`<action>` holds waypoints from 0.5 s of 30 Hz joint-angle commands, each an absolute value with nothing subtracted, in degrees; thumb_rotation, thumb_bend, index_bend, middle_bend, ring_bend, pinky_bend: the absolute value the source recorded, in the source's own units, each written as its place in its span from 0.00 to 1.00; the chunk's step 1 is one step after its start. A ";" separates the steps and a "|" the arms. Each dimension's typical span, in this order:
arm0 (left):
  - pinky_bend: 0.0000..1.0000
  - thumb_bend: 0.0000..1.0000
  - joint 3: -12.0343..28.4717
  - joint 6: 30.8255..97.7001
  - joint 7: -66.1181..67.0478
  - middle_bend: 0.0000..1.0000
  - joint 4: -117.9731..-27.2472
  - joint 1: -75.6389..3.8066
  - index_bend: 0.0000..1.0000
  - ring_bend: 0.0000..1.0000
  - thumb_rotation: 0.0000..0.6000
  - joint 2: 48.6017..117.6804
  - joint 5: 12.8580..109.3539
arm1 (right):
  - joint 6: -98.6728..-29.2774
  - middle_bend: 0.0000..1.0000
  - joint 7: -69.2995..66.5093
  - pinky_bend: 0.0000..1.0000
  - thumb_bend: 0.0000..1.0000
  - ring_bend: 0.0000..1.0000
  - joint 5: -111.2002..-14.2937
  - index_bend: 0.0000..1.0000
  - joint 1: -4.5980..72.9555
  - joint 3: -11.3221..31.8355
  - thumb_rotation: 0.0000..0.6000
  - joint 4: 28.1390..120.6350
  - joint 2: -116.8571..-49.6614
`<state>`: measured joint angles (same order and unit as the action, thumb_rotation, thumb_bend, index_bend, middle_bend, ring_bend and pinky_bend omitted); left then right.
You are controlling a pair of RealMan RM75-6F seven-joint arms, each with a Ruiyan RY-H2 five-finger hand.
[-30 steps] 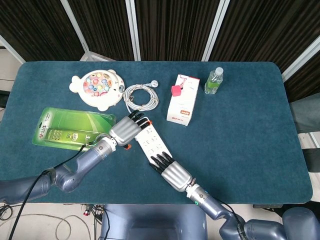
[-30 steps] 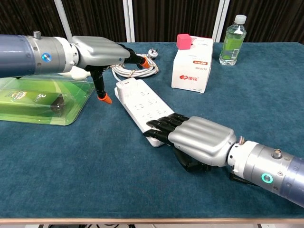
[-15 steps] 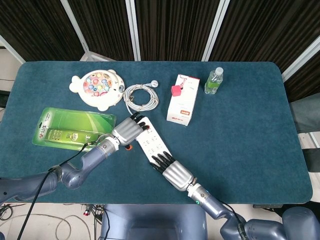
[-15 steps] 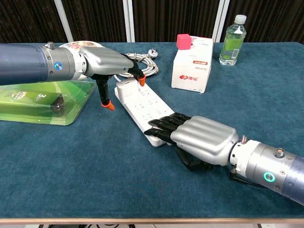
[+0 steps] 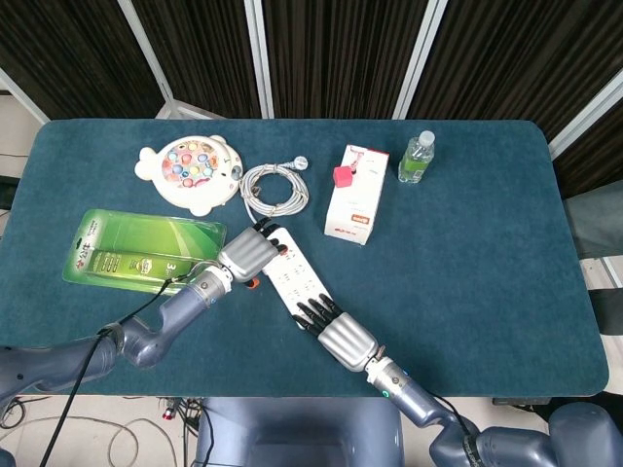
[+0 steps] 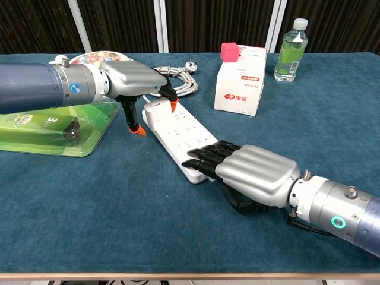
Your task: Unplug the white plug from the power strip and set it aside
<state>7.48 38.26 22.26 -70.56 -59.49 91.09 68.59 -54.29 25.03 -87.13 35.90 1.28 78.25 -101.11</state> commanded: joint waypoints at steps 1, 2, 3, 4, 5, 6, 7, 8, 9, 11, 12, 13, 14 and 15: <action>0.10 0.14 7.27 39.09 21.83 0.42 -69.30 -59.46 0.39 0.09 1.00 92.21 69.23 | -54.49 0.00 25.03 0.04 0.97 0.00 -87.13 0.00 35.91 1.21 1.00 78.24 -101.06; 0.11 0.15 7.22 39.23 21.69 0.42 -68.97 -59.47 0.39 0.10 1.00 92.47 69.39 | -54.58 0.00 24.99 0.04 0.97 0.00 -87.11 0.00 35.89 1.18 1.00 78.27 -101.04; 0.11 0.15 7.17 39.29 21.54 0.42 -68.68 -59.48 0.39 0.10 1.00 92.68 69.51 | -54.69 0.00 24.96 0.04 0.97 0.00 -87.11 0.00 35.88 1.15 1.00 78.27 -101.03; 0.11 0.15 7.12 39.32 21.38 0.43 -68.45 -59.50 0.39 0.10 1.00 92.85 69.60 | -54.79 0.00 24.94 0.04 0.97 0.00 -87.09 0.00 35.85 1.11 1.00 78.26 -101.03; 0.11 0.15 7.06 39.37 21.18 0.44 -68.19 -59.52 0.40 0.10 1.00 93.06 69.75 | -54.87 0.00 24.85 0.04 0.97 0.00 -87.06 0.00 35.83 1.06 1.00 78.26 -101.02; 0.11 0.15 7.00 39.48 21.05 0.44 -68.00 -59.51 0.40 0.10 1.00 93.24 69.90 | -54.93 0.00 24.79 0.04 0.97 0.00 -87.03 0.00 35.82 1.01 1.00 78.26 -101.00; 0.11 0.16 6.94 39.69 20.93 0.46 -67.80 -59.47 0.42 0.11 1.00 93.43 70.10 | -54.99 0.00 24.75 0.04 0.97 0.00 -87.01 0.00 35.80 0.96 1.00 78.24 -100.98; 0.11 0.18 6.88 40.06 20.79 0.47 -67.53 -59.39 0.44 0.12 1.00 93.69 70.39 | -55.08 0.00 24.69 0.04 0.97 0.00 -87.02 0.00 35.79 0.90 1.00 78.17 -100.97; 0.12 0.21 6.84 40.37 20.74 0.49 -67.31 -59.33 0.46 0.12 1.00 93.89 70.59 | -55.13 0.00 24.62 0.04 0.97 0.00 -87.01 0.00 35.77 0.85 1.00 78.12 -100.97; 0.12 0.26 6.73 40.87 20.51 0.51 -66.79 -59.19 0.49 0.13 1.00 94.33 70.97 | -55.26 0.00 24.51 0.04 0.97 0.00 -86.97 0.00 35.75 0.81 1.00 78.04 -100.91; 0.12 0.28 6.73 41.15 20.37 0.52 -66.54 -59.11 0.50 0.14 1.00 94.53 71.14 | -55.31 0.00 24.47 0.04 0.97 0.00 -86.98 0.00 35.76 0.78 1.00 78.02 -100.89; 0.13 0.29 6.70 41.53 20.19 0.53 -66.18 -59.01 0.51 0.14 1.00 94.80 71.40 | -55.33 0.00 24.42 0.04 0.97 0.00 -86.97 0.00 35.79 0.76 1.00 78.00 -100.86; 0.13 0.30 6.66 41.70 20.05 0.54 -65.93 -58.94 0.53 0.15 1.00 94.95 71.56 | -55.34 0.00 24.42 0.04 0.97 0.00 -86.96 0.00 35.81 0.75 1.00 77.98 -100.84; 0.13 0.31 6.61 41.75 19.92 0.55 -65.74 -58.90 0.54 0.15 1.00 95.05 71.66 | -55.35 0.00 24.39 0.04 0.97 0.00 -86.94 0.00 35.84 0.74 1.00 77.97 -100.82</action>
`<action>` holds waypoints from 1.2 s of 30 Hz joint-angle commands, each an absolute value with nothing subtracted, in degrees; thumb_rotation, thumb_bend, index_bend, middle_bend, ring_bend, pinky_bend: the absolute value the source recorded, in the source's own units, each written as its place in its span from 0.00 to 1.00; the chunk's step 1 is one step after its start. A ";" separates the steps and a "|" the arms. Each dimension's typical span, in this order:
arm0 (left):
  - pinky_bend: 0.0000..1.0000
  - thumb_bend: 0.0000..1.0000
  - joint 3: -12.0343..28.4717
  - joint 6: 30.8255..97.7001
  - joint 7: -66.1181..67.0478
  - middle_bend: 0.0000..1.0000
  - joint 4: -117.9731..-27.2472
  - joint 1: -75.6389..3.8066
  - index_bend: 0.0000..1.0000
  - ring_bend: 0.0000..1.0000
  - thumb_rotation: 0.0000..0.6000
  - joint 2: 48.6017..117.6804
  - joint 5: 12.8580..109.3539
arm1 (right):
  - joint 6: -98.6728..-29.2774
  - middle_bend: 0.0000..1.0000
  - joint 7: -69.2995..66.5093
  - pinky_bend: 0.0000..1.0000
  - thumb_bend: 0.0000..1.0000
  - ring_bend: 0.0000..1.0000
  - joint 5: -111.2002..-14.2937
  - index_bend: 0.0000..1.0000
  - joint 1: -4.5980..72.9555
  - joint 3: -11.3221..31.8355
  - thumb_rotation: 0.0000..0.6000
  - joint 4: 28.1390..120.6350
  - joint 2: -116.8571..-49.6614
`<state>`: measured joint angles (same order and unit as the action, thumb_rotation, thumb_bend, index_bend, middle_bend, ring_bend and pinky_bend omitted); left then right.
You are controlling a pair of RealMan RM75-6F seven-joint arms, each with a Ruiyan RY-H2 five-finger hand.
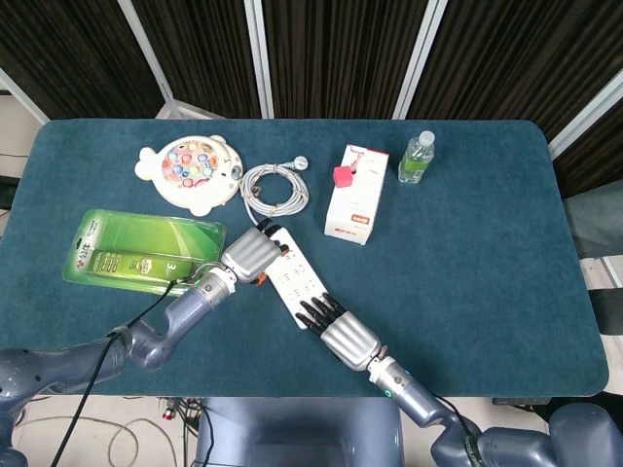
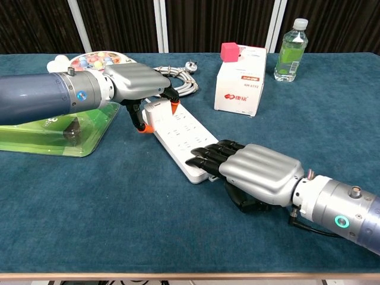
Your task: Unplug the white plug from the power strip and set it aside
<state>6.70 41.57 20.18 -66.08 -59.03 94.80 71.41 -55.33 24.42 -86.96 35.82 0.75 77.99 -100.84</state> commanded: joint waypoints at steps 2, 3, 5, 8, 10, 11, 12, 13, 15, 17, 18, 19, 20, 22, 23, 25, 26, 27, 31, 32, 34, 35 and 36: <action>0.13 0.32 6.47 41.85 19.81 0.56 -65.29 -58.85 0.56 0.16 1.00 95.25 71.94 | -55.37 0.00 24.33 0.04 0.97 0.00 -86.84 0.00 35.86 0.73 1.00 77.89 -100.85; 0.13 0.33 6.43 41.86 19.70 0.57 -65.15 -58.81 0.56 0.16 1.00 95.32 72.02 | -55.38 0.00 24.31 0.04 0.97 0.00 -86.81 0.00 35.87 0.72 1.00 77.85 -100.86; 0.13 0.33 6.34 41.83 19.50 0.59 -64.90 -58.74 0.57 0.17 1.00 95.46 72.14 | -55.38 0.00 24.33 0.04 0.97 0.00 -86.81 0.00 35.92 0.64 1.00 77.71 -100.91; 0.13 0.33 6.21 41.93 19.35 0.61 -64.59 -58.65 0.58 0.18 1.00 95.67 72.41 | -55.44 0.00 24.24 0.04 0.97 0.00 -86.77 0.00 35.94 0.62 1.00 77.53 -100.97; 0.13 0.33 6.10 42.04 19.36 0.62 -64.33 -58.58 0.59 0.18 1.00 95.79 72.60 | -55.43 0.00 24.18 0.04 0.97 0.00 -86.65 0.00 35.94 0.61 1.00 77.42 -100.96; 0.13 0.33 6.06 42.09 19.33 0.63 -64.19 -58.55 0.60 0.18 1.00 95.87 72.69 | -55.42 0.00 24.16 0.04 0.97 0.00 -86.61 0.00 35.95 0.62 1.00 77.39 -100.95; 0.13 0.34 6.07 42.09 19.23 0.63 -64.08 -58.51 0.60 0.19 1.00 95.93 72.71 | -55.43 0.00 24.16 0.04 0.97 0.00 -86.60 0.00 35.97 0.61 1.00 77.36 -100.92; 0.13 0.34 6.10 42.08 19.12 0.64 -63.99 -58.48 0.61 0.19 1.00 95.99 72.69 | -55.47 0.00 24.16 0.04 0.97 0.00 -86.64 0.00 35.99 0.58 1.00 77.33 -100.89; 0.13 0.34 6.12 42.20 19.03 0.66 -63.77 -58.40 0.63 0.20 1.00 96.12 72.78 | -55.59 0.00 24.11 0.04 0.97 0.00 -86.65 0.00 35.98 0.56 1.00 77.29 -100.84; 0.13 0.35 6.11 42.28 18.93 0.66 -63.68 -58.31 0.64 0.20 1.00 96.22 72.87 | -55.61 0.00 24.01 0.04 0.97 0.00 -86.64 0.00 36.01 0.53 1.00 77.33 -100.78; 0.13 0.35 6.11 42.40 18.94 0.67 -63.64 -58.28 0.65 0.21 1.00 96.27 72.96 | -55.65 0.00 24.01 0.04 0.97 0.00 -86.70 0.00 36.04 0.52 1.00 77.32 -100.76; 0.13 0.35 6.11 42.51 18.91 0.68 -63.62 -58.25 0.65 0.21 1.00 96.31 73.06 | -55.69 0.00 24.00 0.04 0.97 0.00 -86.72 0.00 36.06 0.51 1.00 77.32 -100.75; 0.13 0.36 6.12 42.57 18.84 0.69 -63.63 -58.21 0.66 0.22 1.00 96.34 73.12 | -55.70 0.00 23.96 0.04 0.97 0.00 -86.71 0.00 36.07 0.51 1.00 77.33 -100.75; 0.13 0.36 6.17 42.86 18.78 0.70 -63.61 -58.14 0.68 0.23 1.00 96.39 73.34 | -55.76 0.00 23.96 0.04 0.97 0.00 -86.73 0.00 36.10 0.50 1.00 77.33 -100.71; 0.13 0.36 6.19 43.02 18.79 0.71 -63.57 -58.11 0.68 0.23 1.00 96.43 73.46 | -55.76 0.00 23.95 0.04 0.97 0.00 -86.73 0.00 36.12 0.49 1.00 77.34 -100.69; 0.13 0.36 6.29 43.21 18.66 0.72 -63.54 -58.03 0.69 0.24 1.00 96.48 73.54 | -55.80 0.00 23.91 0.04 0.97 0.00 -86.72 0.00 36.12 0.44 1.00 77.40 -100.65; 0.13 0.36 6.34 43.27 18.62 0.72 -63.55 -58.01 0.70 0.24 1.00 96.48 73.56 | -55.82 0.00 23.91 0.04 0.97 0.00 -86.71 0.00 36.12 0.43 1.00 77.41 -100.64; 0.13 0.36 6.38 43.39 18.56 0.73 -63.57 -57.98 0.70 0.24 1.00 96.49 73.64 | -55.82 0.00 23.91 0.04 0.97 0.00 -86.71 0.00 36.12 0.40 1.00 77.42 -100.62; 0.13 0.36 6.42 43.63 18.43 0.73 -63.67 -57.88 0.71 0.25 1.00 96.43 73.95 | -55.84 0.00 24.01 0.04 0.97 0.00 -86.74 0.00 36.15 0.30 1.00 77.55 -100.57; 0.13 0.36 6.47 43.66 18.42 0.74 -63.73 -57.88 0.71 0.25 1.00 96.40 73.96 | -55.89 0.00 24.05 0.04 0.97 0.00 -86.77 0.00 36.17 0.29 1.00 77.62 -100.57; 0.13 0.36 6.53 43.74 18.46 0.74 -63.80 -57.86 0.71 0.25 1.00 96.34 74.01 | -55.92 0.00 24.11 0.04 0.97 0.00 -86.79 0.00 36.19 0.28 1.00 77.73 -100.57; 0.13 0.37 6.60 43.81 18.48 0.74 -63.89 -57.84 0.72 0.25 1.00 96.29 74.02 | -55.93 0.00 24.17 0.04 0.97 0.00 -86.76 0.00 36.19 0.28 1.00 77.78 -100.57; 0.13 0.37 6.65 43.87 18.49 0.75 -63.97 -57.83 0.72 0.26 1.00 96.25 74.03 | -55.96 0.00 24.20 0.04 0.97 0.00 -86.75 0.00 36.19 0.28 1.00 77.81 -100.56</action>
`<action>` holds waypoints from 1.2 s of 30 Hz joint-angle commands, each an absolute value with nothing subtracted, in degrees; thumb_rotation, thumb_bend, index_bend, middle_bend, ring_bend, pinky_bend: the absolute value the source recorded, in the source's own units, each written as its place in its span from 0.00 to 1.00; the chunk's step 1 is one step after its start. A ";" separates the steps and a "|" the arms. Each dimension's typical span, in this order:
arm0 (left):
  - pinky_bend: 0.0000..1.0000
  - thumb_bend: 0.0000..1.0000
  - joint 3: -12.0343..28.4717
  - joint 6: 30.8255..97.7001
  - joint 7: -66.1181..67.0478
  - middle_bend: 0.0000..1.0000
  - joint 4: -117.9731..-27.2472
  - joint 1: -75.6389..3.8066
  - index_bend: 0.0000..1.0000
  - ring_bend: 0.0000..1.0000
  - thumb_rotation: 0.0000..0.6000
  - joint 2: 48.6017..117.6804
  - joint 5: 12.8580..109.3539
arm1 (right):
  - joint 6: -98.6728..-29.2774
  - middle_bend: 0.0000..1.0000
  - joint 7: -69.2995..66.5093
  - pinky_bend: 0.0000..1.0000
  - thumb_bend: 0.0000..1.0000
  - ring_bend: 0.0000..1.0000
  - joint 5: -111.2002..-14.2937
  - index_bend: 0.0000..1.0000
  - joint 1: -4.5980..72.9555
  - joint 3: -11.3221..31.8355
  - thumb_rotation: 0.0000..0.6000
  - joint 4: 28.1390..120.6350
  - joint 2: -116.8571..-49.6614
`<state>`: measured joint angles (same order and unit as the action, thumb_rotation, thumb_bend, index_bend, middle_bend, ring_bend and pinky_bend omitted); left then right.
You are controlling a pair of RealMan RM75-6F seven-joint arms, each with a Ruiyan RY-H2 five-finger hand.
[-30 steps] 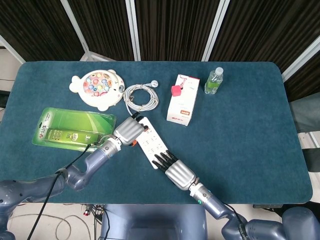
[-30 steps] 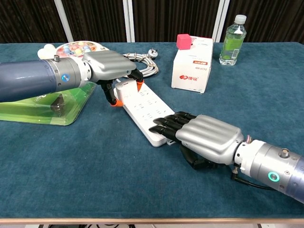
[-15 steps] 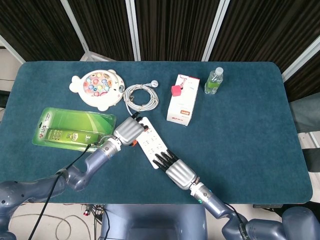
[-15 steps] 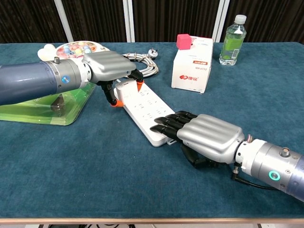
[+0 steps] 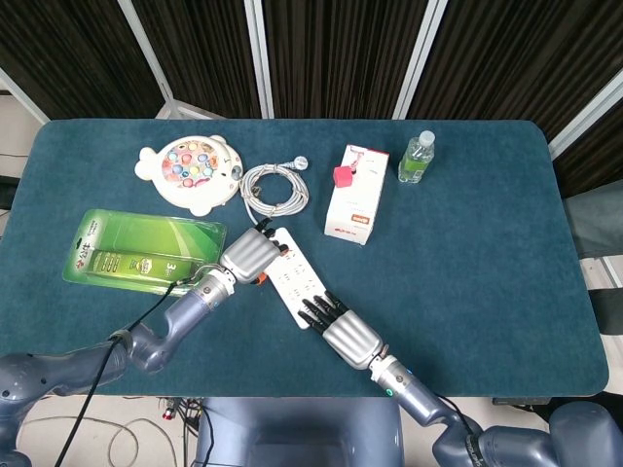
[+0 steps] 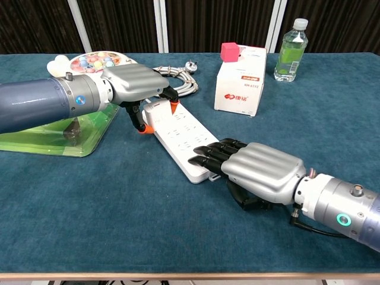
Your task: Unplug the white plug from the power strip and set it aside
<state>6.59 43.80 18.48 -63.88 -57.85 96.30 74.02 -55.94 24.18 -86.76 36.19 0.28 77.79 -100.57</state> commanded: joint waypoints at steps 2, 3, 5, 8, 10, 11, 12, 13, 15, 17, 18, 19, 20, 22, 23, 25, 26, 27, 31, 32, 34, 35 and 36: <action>0.13 0.37 6.74 44.03 18.49 0.75 -64.17 -57.79 0.72 0.26 1.00 96.15 74.11 | -55.94 0.00 24.25 0.04 0.97 0.00 -86.72 0.00 36.16 0.20 1.00 77.82 -100.58; 0.13 0.37 6.76 44.07 18.49 0.75 -64.22 -57.78 0.73 0.26 1.00 96.13 74.12 | -55.96 0.00 24.28 0.04 0.97 0.00 -86.69 0.00 36.14 0.18 1.00 77.81 -100.60; 0.13 0.37 6.84 44.33 18.46 0.75 -64.27 -57.71 0.73 0.26 1.00 96.22 74.23 | -55.94 0.00 24.23 0.04 0.97 0.00 -86.63 0.00 36.09 0.09 1.00 77.77 -100.66; 0.13 0.37 7.03 44.49 18.41 0.76 -64.29 -57.73 0.73 0.27 1.00 96.29 74.28 | -55.96 0.00 24.23 0.04 0.97 0.00 -86.68 0.00 36.09 0.00 1.00 77.74 -100.76; 0.13 0.37 7.14 44.48 18.44 0.76 -64.31 -57.77 0.73 0.27 1.00 96.30 74.23 | -56.01 0.00 24.22 0.04 0.97 0.00 -86.72 0.00 36.08 -0.04 1.00 77.78 -100.79; 0.13 0.37 7.21 44.50 18.50 0.76 -64.33 -57.79 0.73 0.27 1.00 96.28 74.20 | -56.03 0.00 24.21 0.04 0.97 0.00 -86.73 0.00 36.07 -0.06 1.00 77.80 -100.81; 0.13 0.37 7.28 44.53 18.55 0.76 -64.37 -57.81 0.73 0.27 1.00 96.26 74.19 | -56.05 0.00 24.23 0.03 0.97 0.00 -86.75 0.00 36.07 -0.08 1.00 77.80 -100.83; 0.13 0.37 7.35 44.57 18.58 0.76 -64.45 -57.82 0.73 0.27 1.00 96.23 74.16 | -56.07 0.00 24.24 0.03 0.97 0.00 -86.77 0.00 36.06 -0.10 1.00 77.81 -100.86; 0.13 0.37 7.42 44.60 18.60 0.76 -64.56 -57.83 0.74 0.27 1.00 96.19 74.13 | -56.06 0.00 24.25 0.04 0.97 0.00 -86.78 0.00 36.06 -0.13 1.00 77.83 -100.87; 0.13 0.37 7.51 44.64 18.63 0.76 -64.75 -57.83 0.74 0.27 1.00 96.09 74.10 | -56.07 0.00 24.27 0.04 0.97 0.00 -86.78 0.00 36.05 -0.16 1.00 77.85 -100.91; 0.13 0.37 7.55 44.68 18.67 0.77 -64.87 -57.83 0.74 0.27 1.00 96.03 74.10 | -56.09 0.00 24.28 0.04 0.97 0.00 -86.78 0.00 36.03 -0.18 1.00 77.85 -100.94; 0.13 0.37 7.61 44.75 18.68 0.77 -64.99 -57.82 0.74 0.27 1.00 95.97 74.08 | -56.10 0.00 24.29 0.04 0.97 0.00 -86.79 0.00 36.02 -0.21 1.00 77.87 -100.97; 0.13 0.37 7.67 44.84 18.62 0.77 -65.12 -57.79 0.74 0.28 1.00 95.92 74.07 | -56.12 0.00 24.30 0.04 0.97 0.00 -86.81 0.00 36.00 -0.25 1.00 77.89 -100.99; 0.13 0.37 7.80 45.05 18.55 0.77 -65.37 -57.76 0.74 0.28 1.00 95.77 74.11 | -56.15 0.00 24.36 0.04 0.97 0.00 -86.85 0.00 35.98 -0.31 1.00 77.94 -101.03; 0.13 0.37 7.86 45.20 18.56 0.77 -65.50 -57.74 0.74 0.28 1.00 95.67 74.17 | -56.13 0.00 24.39 0.04 0.97 0.00 -86.85 0.00 35.97 -0.37 1.00 77.97 -101.05; 0.13 0.37 7.95 45.35 18.55 0.77 -65.77 -57.74 0.74 0.28 1.00 95.48 74.23 | -56.11 0.00 24.45 0.04 0.97 0.00 -86.85 0.00 35.95 -0.42 1.00 78.02 -101.08; 0.13 0.37 8.05 45.46 18.56 0.77 -66.01 -57.76 0.74 0.28 1.00 95.31 74.28 | -56.09 0.00 24.49 0.04 0.97 0.00 -86.86 0.00 35.94 -0.46 1.00 78.06 -101.15; 0.13 0.37 8.12 45.58 18.58 0.77 -66.22 -57.76 0.74 0.28 1.00 95.16 74.32 | -56.08 0.00 24.54 0.03 0.97 0.00 -86.85 0.00 35.92 -0.50 1.00 78.10 -101.21; 0.13 0.37 8.37 45.75 18.48 0.78 -67.05 -57.76 0.74 0.28 1.00 94.64 74.29 | -56.02 0.00 24.69 0.04 0.97 0.00 -86.84 0.00 35.89 -0.60 1.00 78.17 -101.45; 0.13 0.37 8.39 45.75 18.51 0.78 -67.22 -57.76 0.74 0.28 1.00 94.53 74.27 | -56.01 0.00 24.73 0.04 0.97 0.00 -86.83 0.00 35.87 -0.63 1.00 78.15 -101.50; 0.13 0.37 8.39 45.78 18.57 0.78 -67.56 -57.74 0.74 0.28 1.00 94.31 74.29 | -55.97 0.00 24.80 0.03 0.97 0.00 -86.81 0.00 35.83 -0.72 1.00 78.10 -101.58; 0.13 0.37 8.41 45.84 18.59 0.78 -67.75 -57.71 0.74 0.28 1.00 94.18 74.27 | -55.93 0.00 24.84 0.03 0.97 0.00 -86.77 0.00 35.79 -0.77 1.00 78.05 -101.67; 0.13 0.37 8.42 45.83 18.59 0.78 -67.87 -57.70 0.74 0.28 1.00 94.10 74.24 | -55.88 0.00 24.88 0.04 0.97 0.00 -86.73 0.00 35.78 -0.81 1.00 78.01 -101.71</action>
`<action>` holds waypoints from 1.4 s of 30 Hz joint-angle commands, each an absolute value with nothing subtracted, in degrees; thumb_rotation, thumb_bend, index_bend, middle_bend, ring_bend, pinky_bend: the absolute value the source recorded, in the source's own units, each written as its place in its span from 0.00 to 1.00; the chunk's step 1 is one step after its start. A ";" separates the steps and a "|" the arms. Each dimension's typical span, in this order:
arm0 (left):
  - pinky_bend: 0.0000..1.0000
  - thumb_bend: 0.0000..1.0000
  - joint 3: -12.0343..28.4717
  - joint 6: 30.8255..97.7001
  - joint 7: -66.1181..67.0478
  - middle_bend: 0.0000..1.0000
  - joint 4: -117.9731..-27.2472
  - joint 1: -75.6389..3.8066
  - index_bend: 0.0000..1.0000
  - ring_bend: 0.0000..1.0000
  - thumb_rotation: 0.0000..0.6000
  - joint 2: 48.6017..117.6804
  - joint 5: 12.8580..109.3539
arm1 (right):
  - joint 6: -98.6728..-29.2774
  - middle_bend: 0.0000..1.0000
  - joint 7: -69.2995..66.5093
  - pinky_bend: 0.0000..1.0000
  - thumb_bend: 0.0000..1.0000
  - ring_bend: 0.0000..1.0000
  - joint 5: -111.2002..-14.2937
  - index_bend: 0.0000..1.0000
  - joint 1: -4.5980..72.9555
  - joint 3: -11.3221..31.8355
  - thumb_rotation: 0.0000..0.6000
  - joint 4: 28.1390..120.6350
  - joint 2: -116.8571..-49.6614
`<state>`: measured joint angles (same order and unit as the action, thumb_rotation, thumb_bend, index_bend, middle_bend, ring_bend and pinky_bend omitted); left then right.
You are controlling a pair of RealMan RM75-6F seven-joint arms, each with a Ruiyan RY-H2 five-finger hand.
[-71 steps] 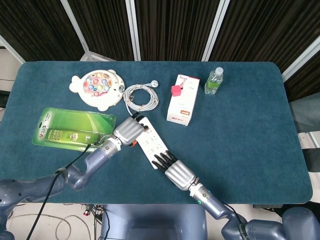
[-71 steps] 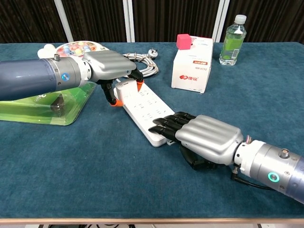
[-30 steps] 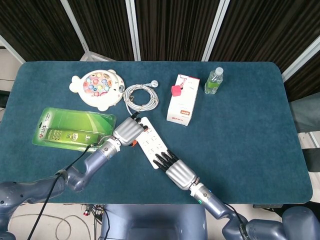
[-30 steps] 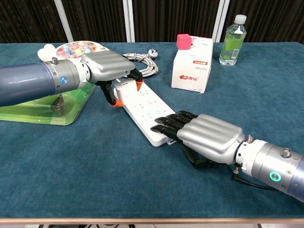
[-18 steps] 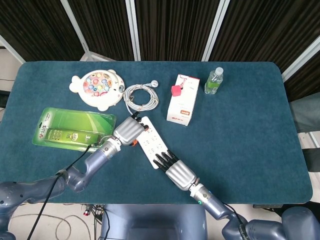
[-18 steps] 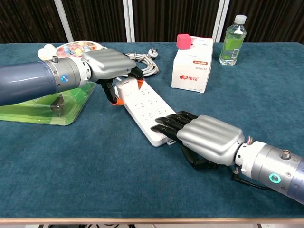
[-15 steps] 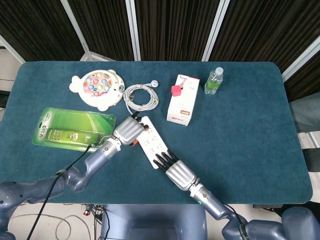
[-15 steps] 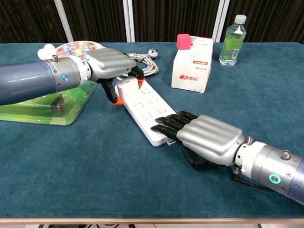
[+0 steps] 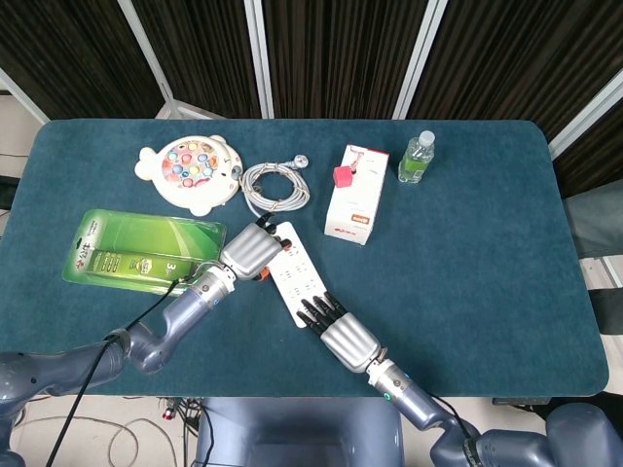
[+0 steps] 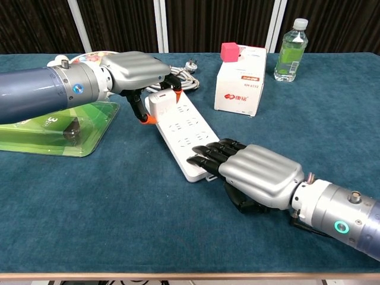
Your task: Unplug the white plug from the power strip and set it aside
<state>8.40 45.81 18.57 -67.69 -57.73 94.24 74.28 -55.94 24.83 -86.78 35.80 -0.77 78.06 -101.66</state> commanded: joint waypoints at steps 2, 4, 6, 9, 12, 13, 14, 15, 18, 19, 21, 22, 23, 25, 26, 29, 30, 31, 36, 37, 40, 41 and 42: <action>0.13 0.37 8.48 45.83 18.65 0.78 -68.10 -57.69 0.74 0.28 1.00 93.94 74.14 | -55.85 0.00 25.02 0.04 0.97 0.00 -86.72 0.00 35.75 -0.87 1.00 77.90 -101.81; 0.13 0.37 8.52 45.87 18.65 0.78 -68.25 -57.68 0.74 0.28 1.00 93.84 74.10 | -55.84 0.00 25.05 0.04 0.97 0.00 -86.74 0.00 35.74 -0.89 1.00 77.83 -101.89; 0.13 0.37 8.51 45.84 18.58 0.78 -68.46 -57.68 0.74 0.28 1.00 93.75 74.09 | -55.86 0.00 25.08 0.04 0.97 0.00 -86.75 0.00 35.75 -0.87 1.00 77.80 -101.98; 0.13 0.37 8.51 45.94 18.44 0.78 -68.78 -57.74 0.74 0.29 1.00 93.65 74.29 | -55.73 0.00 25.18 0.04 0.97 0.00 -86.77 0.00 35.81 -0.88 1.00 77.73 -102.15; 0.13 0.37 8.70 46.20 18.20 0.78 -69.05 -57.87 0.74 0.29 1.00 93.61 74.55 | -55.64 0.00 25.30 0.04 0.97 0.00 -86.77 0.00 35.84 -0.90 1.00 77.76 -102.26; 0.13 0.37 8.73 46.24 18.14 0.78 -69.11 -57.88 0.74 0.29 1.00 93.59 74.58 | -55.63 0.00 25.32 0.04 0.97 0.00 -86.75 0.00 35.83 -0.90 1.00 77.73 -102.28; 0.13 0.37 8.78 46.32 18.03 0.78 -69.21 -57.88 0.75 0.29 1.00 93.60 74.61 | -55.59 0.00 25.33 0.04 0.97 0.00 -86.70 0.00 35.80 -0.94 1.00 77.71 -102.31; 0.13 0.37 8.80 46.38 17.97 0.78 -69.28 -57.88 0.75 0.29 1.00 93.60 74.63 | -55.57 0.00 25.35 0.04 0.97 0.00 -86.68 0.00 35.78 -0.97 1.00 77.67 -102.32; 0.13 0.37 8.84 46.55 17.70 0.78 -69.48 -57.93 0.75 0.29 1.00 93.61 74.85 | -55.49 0.00 25.38 0.04 0.97 0.00 -86.68 0.00 35.73 -1.10 1.00 77.50 -102.43; 0.13 0.37 9.26 46.61 17.38 0.78 -69.76 -58.03 0.75 0.29 1.00 93.67 74.62 | -55.48 0.00 25.37 0.04 0.97 0.00 -86.68 0.00 35.72 -1.12 1.00 77.46 -102.47; 0.13 0.37 10.14 46.71 16.88 0.78 -70.37 -58.16 0.75 0.29 1.00 94.10 73.71 | -55.48 0.00 25.31 0.04 0.97 0.00 -86.72 0.00 35.70 -1.17 1.00 77.41 -102.54; 0.13 0.37 10.26 46.74 16.99 0.78 -70.55 -58.14 0.75 0.29 1.00 94.42 73.33 | -55.47 0.00 25.31 0.04 0.97 0.00 -86.74 0.00 35.71 -1.17 1.00 77.37 -102.58; 0.13 0.37 10.30 46.70 17.11 0.78 -70.75 -58.13 0.75 0.29 1.00 94.65 73.03 | -55.45 0.00 25.32 0.04 0.97 0.00 -86.76 0.00 35.72 -1.18 1.00 77.33 -102.62; 0.13 0.37 10.39 47.00 17.41 0.78 -70.84 -58.11 0.75 0.29 1.00 94.84 72.90 | -55.45 0.00 25.33 0.04 0.97 0.00 -86.79 0.00 35.74 -1.16 1.00 77.31 -102.67; 0.13 0.37 10.59 47.11 17.33 0.78 -71.00 -58.12 0.75 0.29 1.00 94.89 72.74 | -55.45 0.00 25.32 0.04 0.97 0.00 -86.81 0.00 35.75 -1.15 1.00 77.32 -102.68; 0.13 0.37 10.91 47.49 17.39 0.78 -71.64 -57.97 0.75 0.29 1.00 95.29 72.04 | -55.44 0.00 25.34 0.04 0.97 0.00 -86.90 0.00 35.81 -1.13 1.00 77.38 -102.74; 0.13 0.37 11.12 47.74 17.47 0.78 -71.67 -58.01 0.75 0.29 1.00 95.28 72.01 | -55.43 0.00 25.38 0.04 0.97 0.00 -86.91 0.00 35.82 -1.12 1.00 77.38 -102.75; 0.13 0.37 11.33 47.67 17.36 0.78 -72.02 -58.11 0.75 0.29 1.00 95.20 71.84 | -55.42 0.00 25.39 0.04 0.97 0.00 -86.92 0.00 35.82 -1.14 1.00 77.40 -102.78; 0.13 0.37 11.27 47.84 17.28 0.78 -72.90 -57.96 0.75 0.29 1.00 94.70 71.76 | -55.31 0.00 25.50 0.03 0.97 0.00 -86.91 0.00 35.73 -1.33 1.00 77.33 -102.95; 0.13 0.37 11.72 48.01 17.03 0.78 -73.47 -57.97 0.75 0.29 1.00 94.57 71.44 | -55.31 0.00 25.49 0.03 0.97 0.00 -86.91 0.00 35.71 -1.35 1.00 77.31 -103.01; 0.13 0.37 12.14 48.03 17.05 0.78 -74.22 -58.16 0.75 0.29 1.00 94.39 71.07 | -55.33 0.00 25.56 0.04 0.97 0.00 -86.95 0.00 35.70 -1.36 1.00 77.33 -103.09; 0.13 0.37 12.02 48.01 17.32 0.78 -74.48 -58.18 0.75 0.29 1.00 94.33 71.04 | -55.33 0.00 25.55 0.04 0.97 0.00 -86.97 0.00 35.70 -1.37 1.00 77.38 -103.09; 0.13 0.37 12.04 48.27 17.25 0.78 -74.53 -58.10 0.75 0.29 1.00 94.32 71.08 | -55.34 0.00 25.58 0.04 0.97 0.00 -87.00 0.00 35.70 -1.37 1.00 77.40 -103.09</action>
